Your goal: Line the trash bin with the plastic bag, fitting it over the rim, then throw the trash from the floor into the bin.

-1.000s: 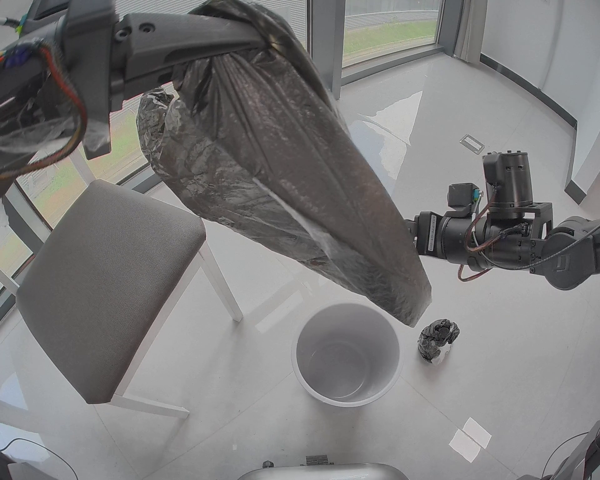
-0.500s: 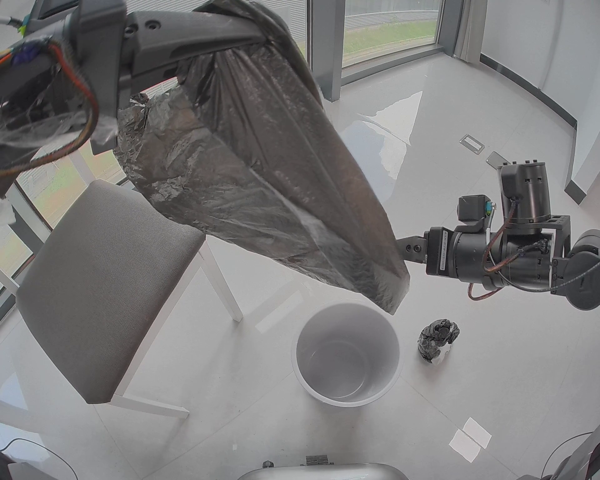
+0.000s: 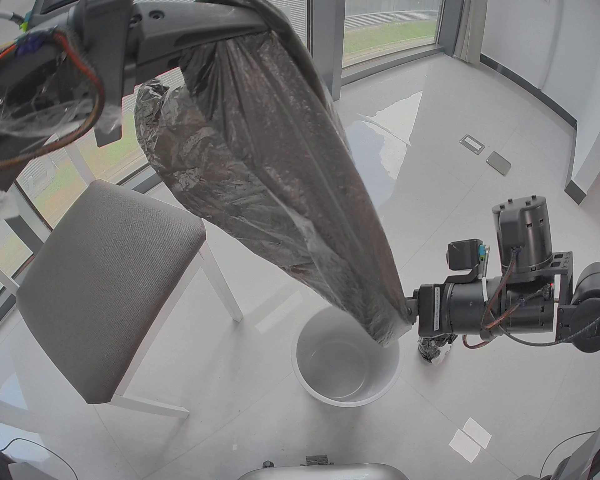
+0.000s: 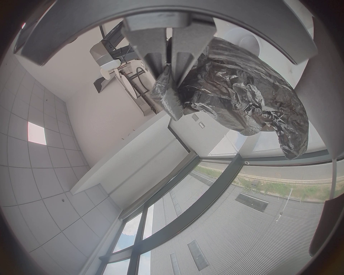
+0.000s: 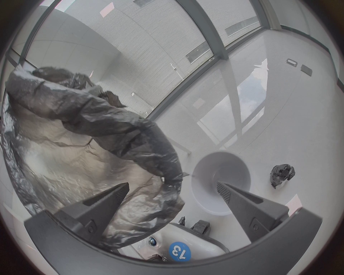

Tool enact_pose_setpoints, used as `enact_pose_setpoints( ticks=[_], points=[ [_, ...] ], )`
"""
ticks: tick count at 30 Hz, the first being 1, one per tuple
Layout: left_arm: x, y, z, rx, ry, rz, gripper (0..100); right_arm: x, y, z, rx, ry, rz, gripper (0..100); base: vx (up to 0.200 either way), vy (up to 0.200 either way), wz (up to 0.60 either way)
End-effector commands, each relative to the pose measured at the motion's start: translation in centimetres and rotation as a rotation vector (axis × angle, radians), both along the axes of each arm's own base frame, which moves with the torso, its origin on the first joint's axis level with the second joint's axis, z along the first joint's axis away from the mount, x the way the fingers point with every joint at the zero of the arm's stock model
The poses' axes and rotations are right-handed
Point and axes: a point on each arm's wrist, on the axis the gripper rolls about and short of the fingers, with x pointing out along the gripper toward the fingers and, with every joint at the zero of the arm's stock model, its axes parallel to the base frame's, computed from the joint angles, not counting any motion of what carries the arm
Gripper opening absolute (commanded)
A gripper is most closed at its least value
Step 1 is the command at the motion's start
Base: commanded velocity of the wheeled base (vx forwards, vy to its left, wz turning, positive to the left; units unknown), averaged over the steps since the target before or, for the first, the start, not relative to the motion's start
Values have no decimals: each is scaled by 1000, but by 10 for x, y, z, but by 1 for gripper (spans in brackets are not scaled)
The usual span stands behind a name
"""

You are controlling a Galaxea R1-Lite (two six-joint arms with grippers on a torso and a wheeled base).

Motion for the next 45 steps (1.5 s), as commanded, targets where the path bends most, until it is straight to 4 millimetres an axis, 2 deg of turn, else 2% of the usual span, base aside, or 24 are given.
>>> enact_pose_setpoints(
  ticks=[1, 5, 6, 16, 20, 21, 22, 25, 30, 35, 40, 45],
  points=[
    [2, -3, 0, -3, -2, 2, 0, 10, 11, -20, -37, 44, 14, 100, 0, 0, 0],
    [3, -4, 0, -9, -5, 1, 0, 18, 16, -29, -43, 37, 20, 100, 0, 0, 0],
    [3, -4, 0, -11, -2, 1, 0, 18, 17, -31, -48, 37, 22, 0, 0, 0, 0],
    [7, -2, 2, -33, 0, 29, 0, 10, 7, -48, -104, 86, 23, 0, 0, 0, 0],
    [12, -3, -11, 18, 40, 48, 0, 3, -3, -52, -135, 85, 13, 0, 0, 0, 0],
    [15, -6, -31, 88, 97, 58, 0, -2, -8, -55, -155, 88, 10, 0, 0, 0, 0],
    [15, -6, -34, 101, 105, 60, 0, -3, -9, -56, -160, 89, 7, 0, 0, 0, 0],
    [19, -18, -77, 238, 208, 83, 0, -14, -18, -68, -250, 89, -47, 0, 0, 0, 0],
    [35, -37, -126, 389, 323, 116, 0, -27, -33, -76, -307, 102, -95, 0, 0, 0, 0],
    [50, -55, -155, 474, 397, 121, 0, -46, -49, -78, -345, 96, -77, 0, 0, 0, 0],
    [60, -67, -173, 512, 456, 104, 0, -62, -60, -82, -378, 91, -54, 0, 0, 0, 0],
    [72, -78, -188, 514, 530, 92, 0, -67, -63, -83, -388, 92, -48, 0, 0, 0, 0]
  ],
)
